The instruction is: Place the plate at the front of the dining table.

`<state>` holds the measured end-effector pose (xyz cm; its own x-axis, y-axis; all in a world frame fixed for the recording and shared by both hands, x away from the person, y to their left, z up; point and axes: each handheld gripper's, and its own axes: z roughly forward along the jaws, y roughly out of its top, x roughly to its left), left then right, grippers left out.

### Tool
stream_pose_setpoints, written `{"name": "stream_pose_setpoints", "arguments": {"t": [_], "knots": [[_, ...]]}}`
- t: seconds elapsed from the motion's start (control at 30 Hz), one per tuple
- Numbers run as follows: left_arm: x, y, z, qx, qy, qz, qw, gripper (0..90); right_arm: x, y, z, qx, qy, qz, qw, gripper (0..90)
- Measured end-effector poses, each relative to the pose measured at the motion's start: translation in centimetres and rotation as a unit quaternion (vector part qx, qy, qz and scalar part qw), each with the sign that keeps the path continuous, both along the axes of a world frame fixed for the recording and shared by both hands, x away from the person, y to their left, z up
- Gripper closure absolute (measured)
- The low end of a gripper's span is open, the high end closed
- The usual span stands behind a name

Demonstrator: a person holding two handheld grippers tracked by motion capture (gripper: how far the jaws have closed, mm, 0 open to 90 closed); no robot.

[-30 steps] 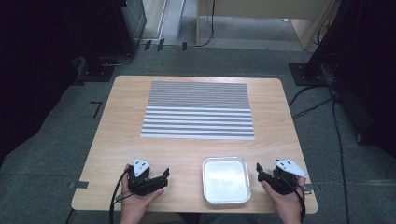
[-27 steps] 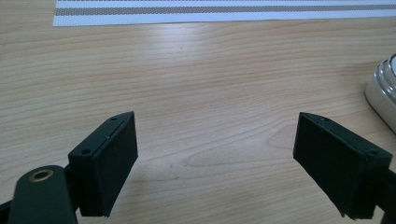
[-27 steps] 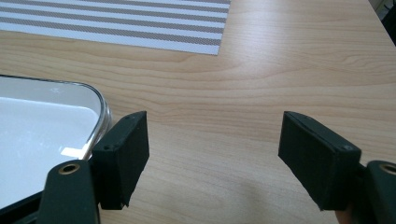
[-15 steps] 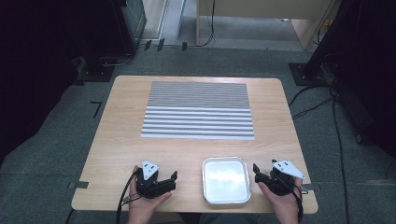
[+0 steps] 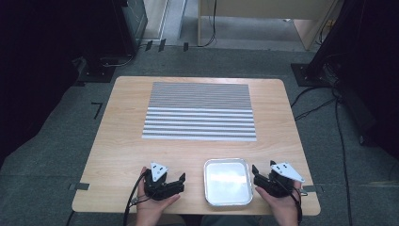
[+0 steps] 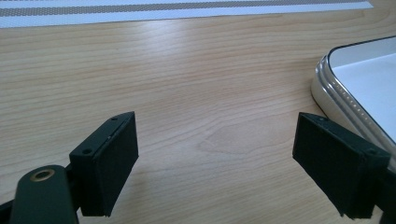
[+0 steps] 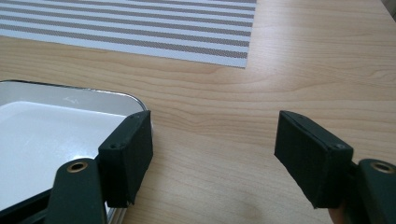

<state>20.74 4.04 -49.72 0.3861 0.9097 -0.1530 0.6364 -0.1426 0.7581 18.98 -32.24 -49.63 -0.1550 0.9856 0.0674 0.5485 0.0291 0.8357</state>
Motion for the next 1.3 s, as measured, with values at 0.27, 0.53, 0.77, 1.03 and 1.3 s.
{"name": "stream_pose_setpoints", "arguments": {"t": [0.27,0.53,0.77,1.03,1.3], "knots": [[-0.4,-1.3,0.1,-0.001,0.004,-0.01,0.9999,14.5,-0.1,0.5,0.2,0.006,-0.004,0.016,0.9998,32.9],[-0.7,-2.9,0.5,-0.01,0.003,-0.022,0.9997,14.6,-0.7,0.6,0.5,0.03,-0.02,0.039,0.9986,53.3],[-1.0,-4.5,0.3,-0.019,0.008,-0.035,0.9992,14.8,-1.0,1.0,0.3,0.063,-0.02,0.046,0.9967,59.4],[-1.2,-5.4,0.3,-0.029,0.011,-0.045,0.9985,15.2,-1.1,0.8,0.3,0.106,0.003,0.047,0.9932,67.5],[-1.5,-6.4,0.3,-0.034,0.013,-0.055,0.9978,24.2,-1.1,0.9,0.4,0.135,0.032,0.053,0.9889,73.8]]}}
